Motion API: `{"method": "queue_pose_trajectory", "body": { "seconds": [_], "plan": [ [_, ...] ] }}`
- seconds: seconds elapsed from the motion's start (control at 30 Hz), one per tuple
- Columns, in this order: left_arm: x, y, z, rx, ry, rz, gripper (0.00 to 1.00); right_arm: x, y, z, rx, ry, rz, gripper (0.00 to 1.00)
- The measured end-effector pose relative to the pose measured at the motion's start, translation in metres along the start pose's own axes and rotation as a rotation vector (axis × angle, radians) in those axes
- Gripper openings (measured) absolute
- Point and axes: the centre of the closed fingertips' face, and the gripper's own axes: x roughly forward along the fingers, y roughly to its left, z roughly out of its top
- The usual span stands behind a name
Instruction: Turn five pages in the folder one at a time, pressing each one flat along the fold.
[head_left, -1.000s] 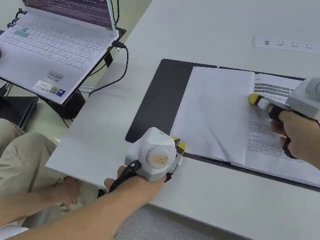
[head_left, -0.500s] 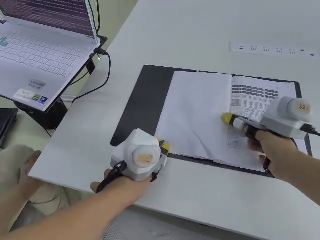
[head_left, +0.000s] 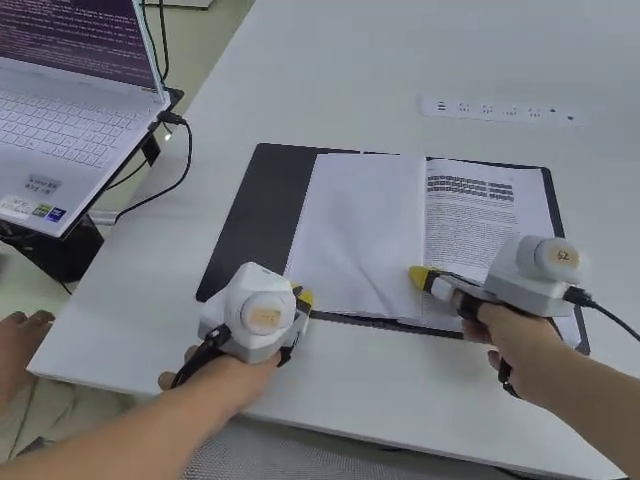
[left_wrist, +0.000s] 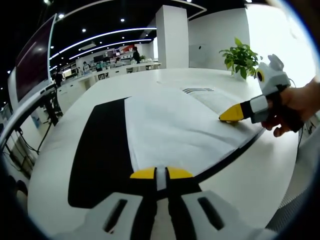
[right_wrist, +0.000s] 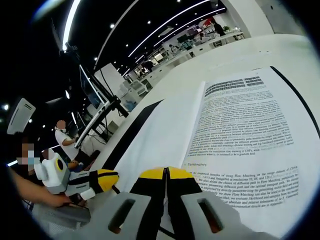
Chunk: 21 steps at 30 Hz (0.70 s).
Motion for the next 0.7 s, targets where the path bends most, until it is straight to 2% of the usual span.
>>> {"method": "queue_pose_trajectory", "body": {
  "seconds": [0.5, 0.7],
  "plan": [
    [-0.001, 0.000, 0.000, -0.001, -0.003, 0.000, 0.05, -0.018, 0.001, -0.027, 0.012, 0.049, 0.009, 0.00],
    [-0.002, 0.000, 0.000, -0.001, -0.001, 0.000, 0.05, -0.026, 0.003, -0.039, 0.069, 0.068, 0.004, 0.00]
  ]
}}
